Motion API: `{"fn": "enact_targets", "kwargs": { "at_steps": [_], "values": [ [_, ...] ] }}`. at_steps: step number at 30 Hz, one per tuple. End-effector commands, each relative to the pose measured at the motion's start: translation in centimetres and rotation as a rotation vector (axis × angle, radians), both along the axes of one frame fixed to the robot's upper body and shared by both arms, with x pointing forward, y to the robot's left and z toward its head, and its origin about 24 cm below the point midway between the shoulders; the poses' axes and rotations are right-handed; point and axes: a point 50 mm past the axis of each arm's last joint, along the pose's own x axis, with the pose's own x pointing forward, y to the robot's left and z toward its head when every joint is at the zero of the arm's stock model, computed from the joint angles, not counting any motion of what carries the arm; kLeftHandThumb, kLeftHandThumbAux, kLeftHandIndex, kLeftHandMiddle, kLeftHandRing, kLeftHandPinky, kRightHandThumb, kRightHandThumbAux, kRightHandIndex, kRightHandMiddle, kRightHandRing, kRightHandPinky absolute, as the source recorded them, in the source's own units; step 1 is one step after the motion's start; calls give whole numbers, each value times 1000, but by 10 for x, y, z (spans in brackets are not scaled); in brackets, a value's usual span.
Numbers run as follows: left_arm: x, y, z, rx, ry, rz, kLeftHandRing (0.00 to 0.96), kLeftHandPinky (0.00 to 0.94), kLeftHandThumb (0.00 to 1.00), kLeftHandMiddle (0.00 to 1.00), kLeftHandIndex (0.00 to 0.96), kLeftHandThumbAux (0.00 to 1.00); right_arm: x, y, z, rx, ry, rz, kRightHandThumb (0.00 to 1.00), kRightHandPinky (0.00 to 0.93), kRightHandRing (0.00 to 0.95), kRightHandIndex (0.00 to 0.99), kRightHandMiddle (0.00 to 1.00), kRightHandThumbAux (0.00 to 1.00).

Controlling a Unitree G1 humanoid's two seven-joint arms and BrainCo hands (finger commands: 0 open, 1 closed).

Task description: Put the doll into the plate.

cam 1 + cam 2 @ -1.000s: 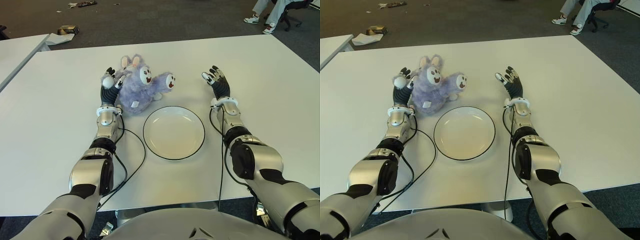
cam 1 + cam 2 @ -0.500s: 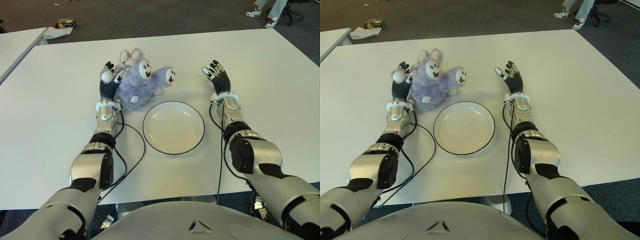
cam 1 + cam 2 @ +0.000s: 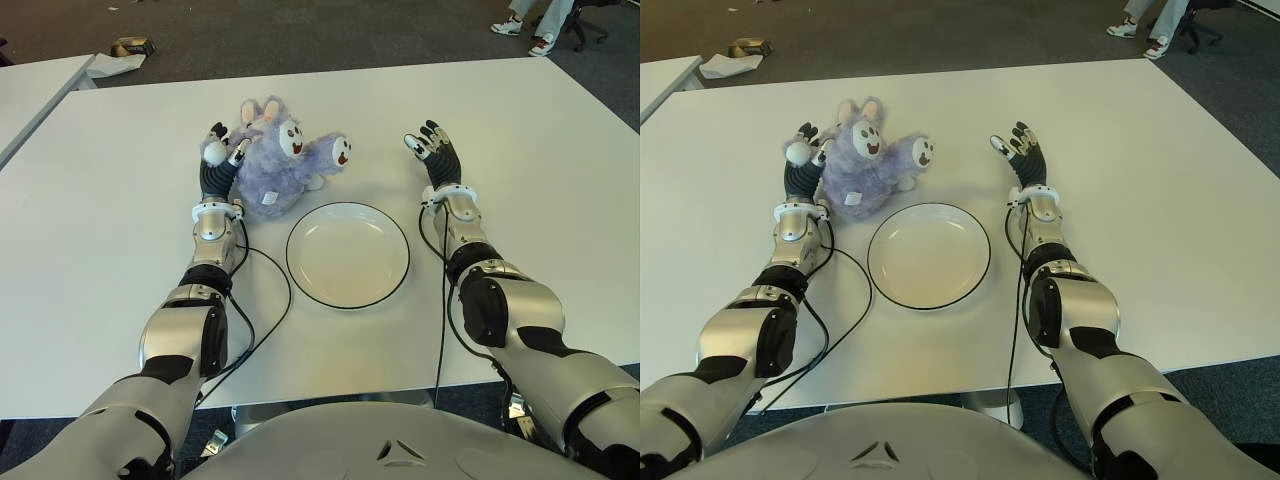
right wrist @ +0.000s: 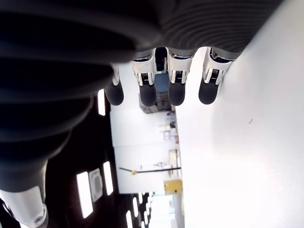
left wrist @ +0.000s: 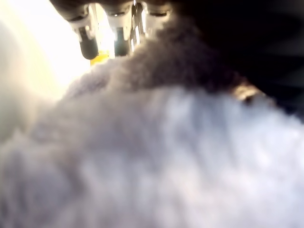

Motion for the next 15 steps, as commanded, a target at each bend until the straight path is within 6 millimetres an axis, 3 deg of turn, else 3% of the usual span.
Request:
{"fn": "enact_targets", "kwargs": {
  "at_steps": [1, 15],
  "values": [
    [-30, 0, -43, -10, 148, 1, 83, 66, 0, 89, 0, 520, -21, 0, -40, 30, 157, -16, 71, 54, 53, 20, 60, 632],
    [-31, -1, -43, -23, 138, -1, 92, 73, 0, 96, 0, 514, -22, -1, -41, 31, 163, -22, 72, 62, 51, 21, 53, 615]
  ]
}}
